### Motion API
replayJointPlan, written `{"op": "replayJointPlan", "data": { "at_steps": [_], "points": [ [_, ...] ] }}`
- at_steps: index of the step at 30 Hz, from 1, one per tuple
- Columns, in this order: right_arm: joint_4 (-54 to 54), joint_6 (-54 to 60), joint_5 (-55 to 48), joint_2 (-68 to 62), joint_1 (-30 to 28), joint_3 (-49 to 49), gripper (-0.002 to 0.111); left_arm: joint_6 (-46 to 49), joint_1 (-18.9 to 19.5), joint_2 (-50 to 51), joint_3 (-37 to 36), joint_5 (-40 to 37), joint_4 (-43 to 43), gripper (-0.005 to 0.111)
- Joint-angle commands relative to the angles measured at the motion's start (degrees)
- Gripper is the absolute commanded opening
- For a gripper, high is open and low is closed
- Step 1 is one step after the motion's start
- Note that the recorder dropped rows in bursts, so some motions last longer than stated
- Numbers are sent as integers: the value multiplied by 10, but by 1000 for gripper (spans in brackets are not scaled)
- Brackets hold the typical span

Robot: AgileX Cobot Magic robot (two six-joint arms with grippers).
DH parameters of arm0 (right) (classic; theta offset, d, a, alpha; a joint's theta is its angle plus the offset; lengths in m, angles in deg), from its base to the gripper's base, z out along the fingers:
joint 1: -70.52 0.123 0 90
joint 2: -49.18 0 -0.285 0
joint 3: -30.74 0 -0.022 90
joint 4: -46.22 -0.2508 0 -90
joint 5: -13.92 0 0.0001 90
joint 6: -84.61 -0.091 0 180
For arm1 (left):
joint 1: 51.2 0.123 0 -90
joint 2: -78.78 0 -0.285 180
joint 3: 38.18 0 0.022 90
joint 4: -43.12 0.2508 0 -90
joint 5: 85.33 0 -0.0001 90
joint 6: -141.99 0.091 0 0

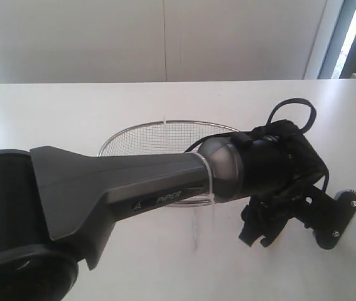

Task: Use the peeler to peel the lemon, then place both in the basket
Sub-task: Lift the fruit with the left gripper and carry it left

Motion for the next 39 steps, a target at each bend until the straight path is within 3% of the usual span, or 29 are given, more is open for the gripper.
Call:
{"op": "replayJointPlan", "data": {
  "at_steps": [1,9,15,19,23,28,34,39],
  "points": [
    [21,2,2,4,-3,-1,0,-56,-11,-28,5,-62,3,0],
    [30,2,2,4,-3,-1,0,-174,-44,-94,5,-190,-51,0],
    [35,7,2,4,-3,-1,0,-172,-55,-141,5,-265,-121,0],
    [39,7,2,4,-3,-2,0,-171,-41,-178,5,-302,-125,0],
    [39,7,2,4,-3,-2,0,-180,2,-232,-24,-302,-176,0],
    [45,7,2,4,-3,-9,0,-171,87,-326,-113,-302,-240,0],
    [48,7,2,4,-3,-17,0,-102,190,-438,-274,-302,-383,0],
    [47,7,25,4,-3,-24,0,-52,237,-523,-437,-239,-420,0]
  ]
}}
